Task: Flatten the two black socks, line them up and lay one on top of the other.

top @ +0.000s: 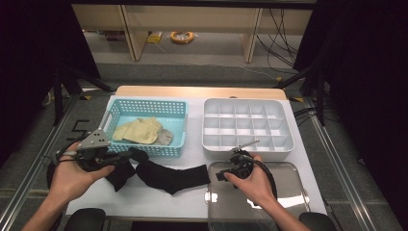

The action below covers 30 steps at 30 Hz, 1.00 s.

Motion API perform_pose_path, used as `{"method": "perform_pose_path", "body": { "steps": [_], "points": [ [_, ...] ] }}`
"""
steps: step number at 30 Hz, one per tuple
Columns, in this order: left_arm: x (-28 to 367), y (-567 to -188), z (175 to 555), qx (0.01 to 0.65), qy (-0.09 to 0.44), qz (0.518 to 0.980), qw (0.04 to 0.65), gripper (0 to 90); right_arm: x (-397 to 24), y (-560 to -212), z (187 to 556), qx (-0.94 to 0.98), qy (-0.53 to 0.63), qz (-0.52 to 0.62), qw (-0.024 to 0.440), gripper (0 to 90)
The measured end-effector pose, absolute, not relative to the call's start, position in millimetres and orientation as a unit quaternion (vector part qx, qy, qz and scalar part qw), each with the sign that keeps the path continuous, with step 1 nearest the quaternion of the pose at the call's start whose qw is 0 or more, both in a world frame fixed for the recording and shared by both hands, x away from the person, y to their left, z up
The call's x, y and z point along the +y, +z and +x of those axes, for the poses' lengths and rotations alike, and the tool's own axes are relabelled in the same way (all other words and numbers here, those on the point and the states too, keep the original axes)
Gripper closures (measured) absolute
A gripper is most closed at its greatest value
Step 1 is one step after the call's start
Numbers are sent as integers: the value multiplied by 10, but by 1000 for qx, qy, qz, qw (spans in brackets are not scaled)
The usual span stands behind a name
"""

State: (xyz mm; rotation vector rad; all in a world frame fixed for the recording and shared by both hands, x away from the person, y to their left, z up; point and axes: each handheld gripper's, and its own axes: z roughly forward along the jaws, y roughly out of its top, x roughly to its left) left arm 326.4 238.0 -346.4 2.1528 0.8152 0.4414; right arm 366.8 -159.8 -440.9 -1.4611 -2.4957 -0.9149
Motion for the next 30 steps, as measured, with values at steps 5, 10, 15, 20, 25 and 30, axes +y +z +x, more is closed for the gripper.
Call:
{"method": "perform_pose_path", "body": {
  "steps": [5, 10, 15, 20, 25, 30],
  "points": [
    [2317, -3397, 3239, 318, 173, 842, 400, 894, -1601, -4414, 3670, -821, -301, -481, 53, 738],
    [2309, -3344, 3229, 319, 187, 833, 413, 894, -1614, -4421, 3692, -828, -303, -470, 43, 737],
    [2331, -3276, 3206, 319, 199, 823, 425, 895, -1617, -4426, 3689, -828, -304, -470, 42, 737],
    [2333, -3230, 3181, 326, 209, 801, 457, 895, -1611, -4430, 3692, -828, -304, -469, 43, 737],
    [2303, -3238, 3193, 326, 207, 793, 471, 896, -1603, -4431, 3689, -828, -304, -468, 44, 736],
    [2265, -3274, 3221, 322, 203, 793, 476, 896, -1610, -4439, 3689, -829, -305, -468, 43, 735]
  ]
}}
